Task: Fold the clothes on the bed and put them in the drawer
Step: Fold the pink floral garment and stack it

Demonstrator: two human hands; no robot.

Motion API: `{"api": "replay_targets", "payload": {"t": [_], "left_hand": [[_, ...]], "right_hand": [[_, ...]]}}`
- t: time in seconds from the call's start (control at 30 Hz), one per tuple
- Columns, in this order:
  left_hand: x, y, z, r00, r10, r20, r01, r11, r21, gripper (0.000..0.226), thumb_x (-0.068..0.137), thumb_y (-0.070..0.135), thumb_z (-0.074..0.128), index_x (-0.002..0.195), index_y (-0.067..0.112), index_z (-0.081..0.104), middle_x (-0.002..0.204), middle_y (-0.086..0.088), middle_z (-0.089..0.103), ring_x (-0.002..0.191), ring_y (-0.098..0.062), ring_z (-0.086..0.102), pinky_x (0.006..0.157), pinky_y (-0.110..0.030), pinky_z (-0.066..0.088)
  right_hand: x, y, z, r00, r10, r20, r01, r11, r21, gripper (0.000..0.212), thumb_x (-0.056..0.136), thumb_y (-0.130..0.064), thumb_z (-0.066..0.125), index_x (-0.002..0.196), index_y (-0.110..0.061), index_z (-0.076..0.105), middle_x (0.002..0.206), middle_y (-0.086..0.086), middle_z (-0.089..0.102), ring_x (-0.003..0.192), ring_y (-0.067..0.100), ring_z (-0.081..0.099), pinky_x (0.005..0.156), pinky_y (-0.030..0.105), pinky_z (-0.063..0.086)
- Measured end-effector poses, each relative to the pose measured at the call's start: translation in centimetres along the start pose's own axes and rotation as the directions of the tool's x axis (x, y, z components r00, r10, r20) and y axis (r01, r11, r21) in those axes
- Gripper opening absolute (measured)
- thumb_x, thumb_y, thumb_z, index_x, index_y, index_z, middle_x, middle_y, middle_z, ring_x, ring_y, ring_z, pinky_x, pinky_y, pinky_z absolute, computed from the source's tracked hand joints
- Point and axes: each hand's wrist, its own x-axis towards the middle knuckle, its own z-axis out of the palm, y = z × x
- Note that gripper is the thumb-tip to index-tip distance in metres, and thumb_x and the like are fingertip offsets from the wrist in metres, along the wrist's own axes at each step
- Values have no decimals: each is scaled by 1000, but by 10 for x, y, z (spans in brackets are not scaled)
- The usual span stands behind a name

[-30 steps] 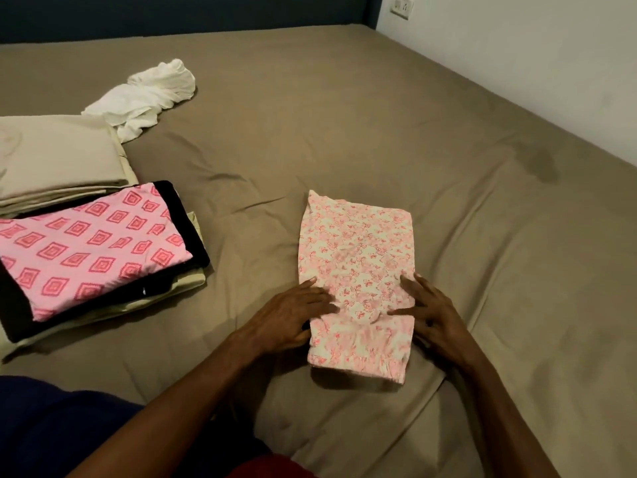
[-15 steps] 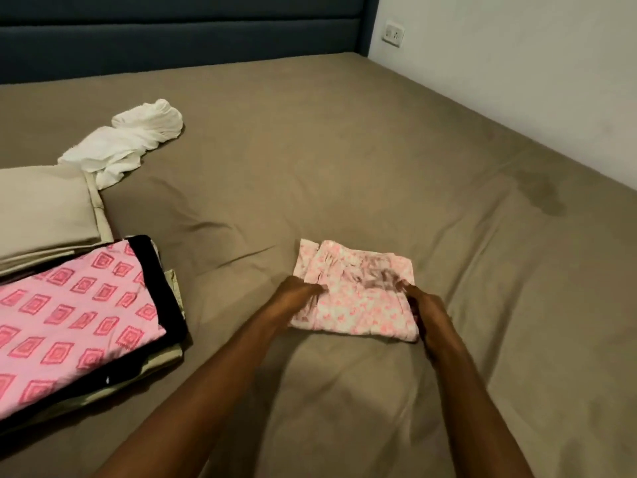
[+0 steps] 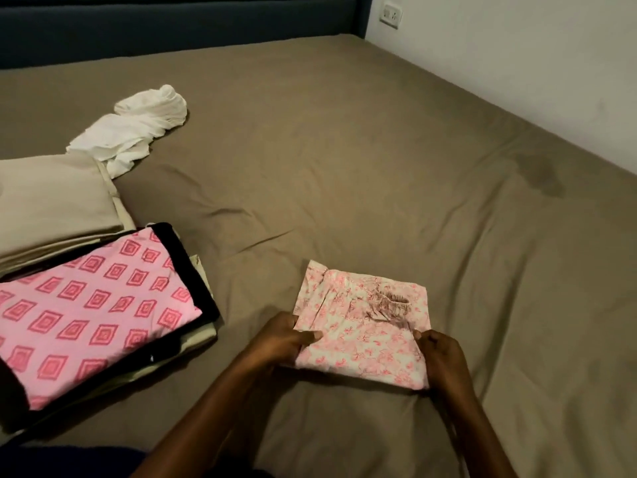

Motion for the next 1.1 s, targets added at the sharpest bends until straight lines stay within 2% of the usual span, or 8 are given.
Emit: {"api": "replay_targets", "payload": {"t": [0.13, 0.27, 0.4, 0.53, 0.63, 0.73, 0.9, 1.1], "left_hand": [[-26, -27, -7, 1000, -12, -6, 12, 998, -54, 17, 87, 10, 78, 103, 2, 76, 101, -10, 79, 91, -26, 76, 76, -31, 60], [-48, -58, -8, 997, 52, -48, -49, 996, 76, 19, 88, 17, 80, 106, 11, 76, 103, -3, 79, 92, -19, 76, 87, -38, 60], [-65, -65, -1, 967, 195, -162, -151, 956, 252, 36, 82, 41, 84, 108, 17, 77, 102, 9, 78, 91, -8, 74, 83, -31, 60], [-68, -64, 1, 924, 317, -213, -166, 836, 524, 50, 85, 64, 67, 91, 14, 71, 89, 3, 74, 81, -16, 68, 71, -39, 52], [-69, -64, 0, 897, 383, -221, -158, 744, 649, 44, 97, 50, 61, 113, 10, 70, 111, -7, 73, 98, -26, 67, 81, -36, 50], [-70, -60, 3, 866, 437, -243, -189, 735, 651, 45, 97, 44, 64, 128, 11, 66, 124, -7, 71, 109, -27, 67, 88, -33, 50], [-53, -40, 12, 805, 488, -337, -153, 721, 676, 55, 86, 59, 71, 123, 17, 67, 118, 0, 71, 103, -22, 67, 86, -34, 53], [-22, -25, 6, 772, 498, -395, -189, 774, 605, 10, 94, 33, 69, 86, 27, 65, 79, 12, 65, 83, -18, 67, 67, -29, 40]], "right_hand": [[-33, 2, 7, 1000, 10, -23, -12, 993, -113, 40, 101, -28, 66, 67, -5, 65, 54, -1, 61, 54, 18, 55, 58, 32, 36], [-66, -7, 9, 999, -48, 2, 46, 957, -286, 16, 89, -25, 80, 82, -19, 67, 74, -6, 68, 71, 21, 65, 61, 31, 45], [-75, -26, 13, 970, -241, -7, 217, 888, -406, 60, 63, -46, 97, 109, -36, 61, 88, -18, 65, 80, 2, 62, 68, 26, 48], [-47, -52, 20, 958, -230, 172, 274, 910, -312, 60, 70, -43, 93, 123, -26, 69, 109, -5, 70, 98, 14, 65, 75, 26, 50], [-28, -63, 27, 926, -214, 310, 316, 890, -328, 58, 73, -42, 90, 125, -24, 71, 120, -6, 71, 105, 14, 69, 87, 36, 59], [-22, -70, 31, 887, -211, 410, 340, 900, -273, 48, 82, -26, 88, 126, -19, 70, 120, -6, 72, 106, 11, 71, 88, 32, 60], [-16, -70, 27, 880, -252, 402, 326, 937, -125, 23, 80, -21, 89, 98, -14, 77, 96, 5, 77, 89, 17, 73, 78, 34, 59], [-1, -68, 23, 915, -231, 332, 249, 968, -11, 19, 89, -13, 79, 101, 0, 72, 101, 17, 76, 92, 27, 72, 76, 33, 59]]}}
